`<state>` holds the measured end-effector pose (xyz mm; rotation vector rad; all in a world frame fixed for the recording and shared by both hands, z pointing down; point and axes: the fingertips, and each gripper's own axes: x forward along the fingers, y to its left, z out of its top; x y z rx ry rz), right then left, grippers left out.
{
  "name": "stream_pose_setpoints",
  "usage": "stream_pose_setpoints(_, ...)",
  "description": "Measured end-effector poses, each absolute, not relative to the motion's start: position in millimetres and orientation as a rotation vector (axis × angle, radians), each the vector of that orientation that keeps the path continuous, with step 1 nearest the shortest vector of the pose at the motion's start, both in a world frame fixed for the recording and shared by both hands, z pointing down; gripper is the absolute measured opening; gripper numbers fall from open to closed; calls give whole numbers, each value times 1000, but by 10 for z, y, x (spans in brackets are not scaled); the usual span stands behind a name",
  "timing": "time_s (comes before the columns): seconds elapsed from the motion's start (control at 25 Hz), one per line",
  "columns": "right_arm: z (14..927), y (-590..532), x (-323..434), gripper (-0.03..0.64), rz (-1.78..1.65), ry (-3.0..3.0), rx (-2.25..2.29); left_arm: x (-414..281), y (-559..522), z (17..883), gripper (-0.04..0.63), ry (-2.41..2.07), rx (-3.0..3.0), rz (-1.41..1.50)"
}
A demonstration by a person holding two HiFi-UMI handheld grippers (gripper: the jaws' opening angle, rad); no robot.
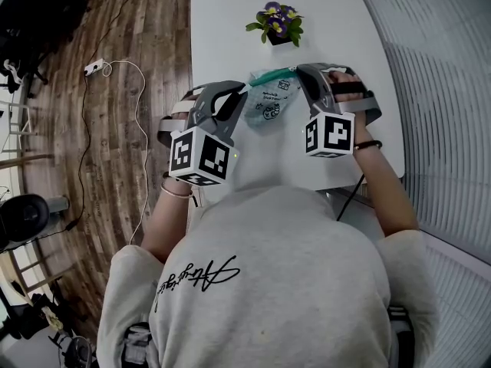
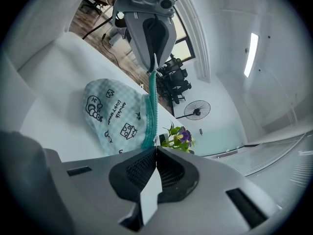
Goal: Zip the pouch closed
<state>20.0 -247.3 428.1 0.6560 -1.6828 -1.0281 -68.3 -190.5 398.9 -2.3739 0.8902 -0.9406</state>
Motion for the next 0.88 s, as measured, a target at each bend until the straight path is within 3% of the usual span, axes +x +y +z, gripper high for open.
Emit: stream_pose_setpoints(0.88,4300,-2531,263,5,-1013,-1664,663,-609,-1855,3936,11,844,-2381,-923)
